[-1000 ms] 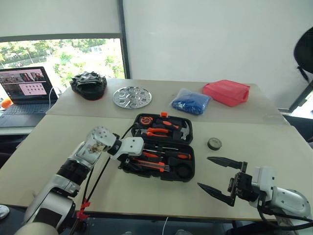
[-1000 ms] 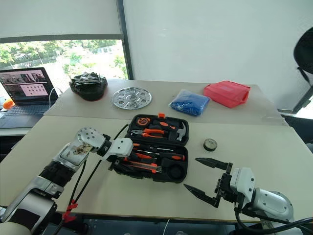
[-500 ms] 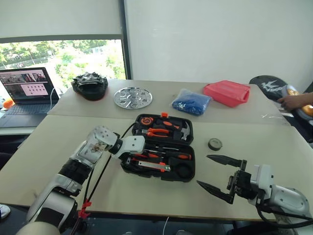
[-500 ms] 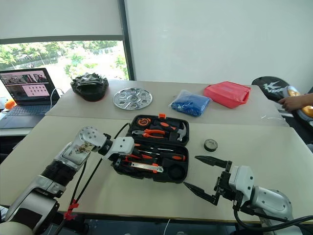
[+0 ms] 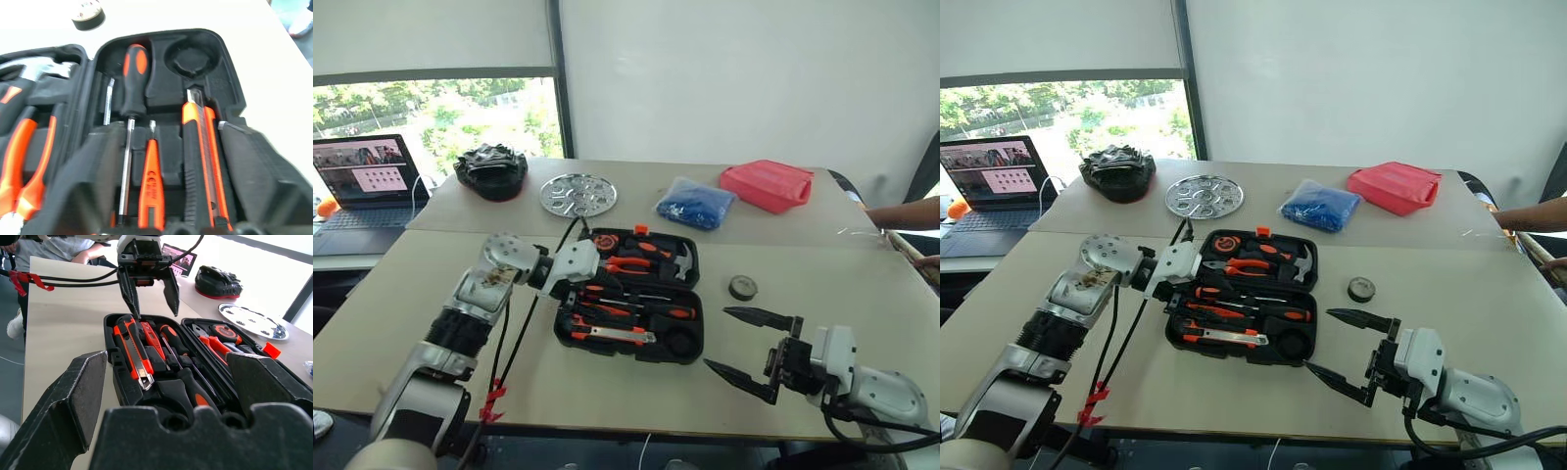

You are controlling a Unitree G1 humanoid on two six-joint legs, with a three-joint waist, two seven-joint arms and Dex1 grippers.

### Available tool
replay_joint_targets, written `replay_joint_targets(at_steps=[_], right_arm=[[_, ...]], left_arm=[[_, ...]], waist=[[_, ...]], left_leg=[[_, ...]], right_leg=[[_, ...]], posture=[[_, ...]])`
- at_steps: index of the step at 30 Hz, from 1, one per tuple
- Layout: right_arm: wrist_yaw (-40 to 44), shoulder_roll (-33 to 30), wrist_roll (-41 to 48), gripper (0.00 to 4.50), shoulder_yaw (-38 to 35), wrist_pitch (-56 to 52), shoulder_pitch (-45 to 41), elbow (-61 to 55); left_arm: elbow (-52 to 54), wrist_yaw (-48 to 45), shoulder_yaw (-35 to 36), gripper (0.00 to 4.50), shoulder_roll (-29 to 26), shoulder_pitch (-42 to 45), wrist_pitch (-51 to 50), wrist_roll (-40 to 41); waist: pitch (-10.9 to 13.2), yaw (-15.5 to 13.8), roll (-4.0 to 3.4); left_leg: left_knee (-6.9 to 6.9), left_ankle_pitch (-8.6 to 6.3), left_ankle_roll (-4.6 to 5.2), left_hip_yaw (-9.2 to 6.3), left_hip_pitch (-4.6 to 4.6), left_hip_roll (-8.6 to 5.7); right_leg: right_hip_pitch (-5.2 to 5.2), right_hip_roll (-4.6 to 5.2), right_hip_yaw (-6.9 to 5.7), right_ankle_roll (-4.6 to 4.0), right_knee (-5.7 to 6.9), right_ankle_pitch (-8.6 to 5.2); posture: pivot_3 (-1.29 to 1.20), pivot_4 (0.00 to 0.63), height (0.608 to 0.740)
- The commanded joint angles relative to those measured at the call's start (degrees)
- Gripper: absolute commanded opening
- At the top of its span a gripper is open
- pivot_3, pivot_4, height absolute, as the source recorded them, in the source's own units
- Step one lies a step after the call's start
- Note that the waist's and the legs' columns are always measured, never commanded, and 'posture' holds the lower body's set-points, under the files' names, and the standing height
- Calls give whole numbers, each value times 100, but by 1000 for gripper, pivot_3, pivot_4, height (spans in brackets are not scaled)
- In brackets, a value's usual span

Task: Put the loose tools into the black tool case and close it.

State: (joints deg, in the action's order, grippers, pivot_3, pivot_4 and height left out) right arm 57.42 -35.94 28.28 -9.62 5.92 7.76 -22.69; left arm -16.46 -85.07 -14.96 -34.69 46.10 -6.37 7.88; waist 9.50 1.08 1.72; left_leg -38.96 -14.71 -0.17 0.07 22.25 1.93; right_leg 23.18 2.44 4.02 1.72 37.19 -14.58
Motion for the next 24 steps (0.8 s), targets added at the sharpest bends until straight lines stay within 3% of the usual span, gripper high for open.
replay_joint_targets(at_steps=[1,5,6,12,24], right_arm=[[1,30,34,4500,-23,103,-54,-43],[0,46,26,4500,1,121,-68,-29],[0,53,23,4500,6,122,-74,-28],[-1,77,17,4500,36,105,-91,-48],[-2,68,22,4500,20,107,-79,-38]], left_arm=[[316,-13,16,1585,-74,-378,142,71],[291,273,-35,104,34,-626,259,-90],[276,369,-42,28,69,-658,277,-128],[107,825,-39,28,221,-686,287,-288],[339,768,-75,28,124,-884,123,-213]], waist=[[0,-9,0],[1,-29,0],[1,-40,0],[0,-38,0],[0,-26,-1]], left_leg=[[0,0,0,0,1,0],[-3,0,0,0,3,0],[-4,0,0,-1,3,-1],[-4,0,0,-1,3,-1],[-4,0,0,-1,1,-1]], right_leg=[[1,1,0,0,0,0],[0,2,-1,0,0,0],[0,2,-1,0,0,0],[-1,2,-2,1,0,1],[-2,2,-1,1,1,1]], posture=[[0,150,740],[0,150,740],[0,150,740],[0,150,740],[0,150,740]])
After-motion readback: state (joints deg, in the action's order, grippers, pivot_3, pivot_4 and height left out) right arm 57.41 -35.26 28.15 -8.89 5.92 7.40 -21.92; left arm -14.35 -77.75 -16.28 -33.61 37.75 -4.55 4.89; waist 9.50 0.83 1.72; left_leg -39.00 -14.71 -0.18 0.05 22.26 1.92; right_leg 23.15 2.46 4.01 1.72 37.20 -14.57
